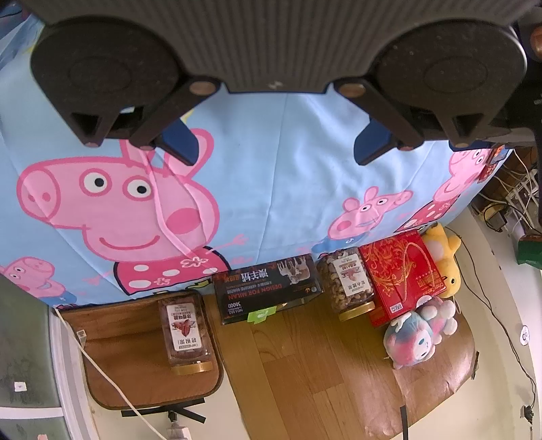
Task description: Organize snacks
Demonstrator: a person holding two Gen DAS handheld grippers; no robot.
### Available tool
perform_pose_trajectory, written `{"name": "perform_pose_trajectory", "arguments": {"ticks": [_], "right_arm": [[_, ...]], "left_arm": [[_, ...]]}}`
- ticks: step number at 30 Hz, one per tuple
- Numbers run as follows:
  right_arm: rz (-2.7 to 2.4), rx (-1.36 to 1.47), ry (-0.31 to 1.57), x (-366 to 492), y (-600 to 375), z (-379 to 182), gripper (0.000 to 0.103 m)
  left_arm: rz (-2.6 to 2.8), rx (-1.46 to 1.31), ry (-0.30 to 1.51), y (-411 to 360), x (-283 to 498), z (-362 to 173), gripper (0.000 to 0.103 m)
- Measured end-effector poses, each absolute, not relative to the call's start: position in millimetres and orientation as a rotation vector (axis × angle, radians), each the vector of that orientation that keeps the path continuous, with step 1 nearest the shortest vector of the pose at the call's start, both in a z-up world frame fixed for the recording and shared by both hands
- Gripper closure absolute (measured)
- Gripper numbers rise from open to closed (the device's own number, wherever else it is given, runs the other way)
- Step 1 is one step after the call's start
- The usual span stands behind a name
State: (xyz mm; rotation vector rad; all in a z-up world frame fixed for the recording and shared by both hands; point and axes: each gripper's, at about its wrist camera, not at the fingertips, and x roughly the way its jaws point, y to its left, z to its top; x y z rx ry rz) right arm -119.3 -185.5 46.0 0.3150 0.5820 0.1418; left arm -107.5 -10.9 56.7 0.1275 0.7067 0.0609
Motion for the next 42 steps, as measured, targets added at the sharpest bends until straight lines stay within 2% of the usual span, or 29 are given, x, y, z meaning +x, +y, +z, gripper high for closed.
{"name": "perform_pose_trajectory", "arguments": {"ticks": [42], "right_arm": [[0.141, 0.322, 0.579, -119.6, -186.5, 47.2, 0.003]], "left_arm": [[0.059, 0.120, 0.730, -7.5, -102.1, 54.2, 0.000]]}}
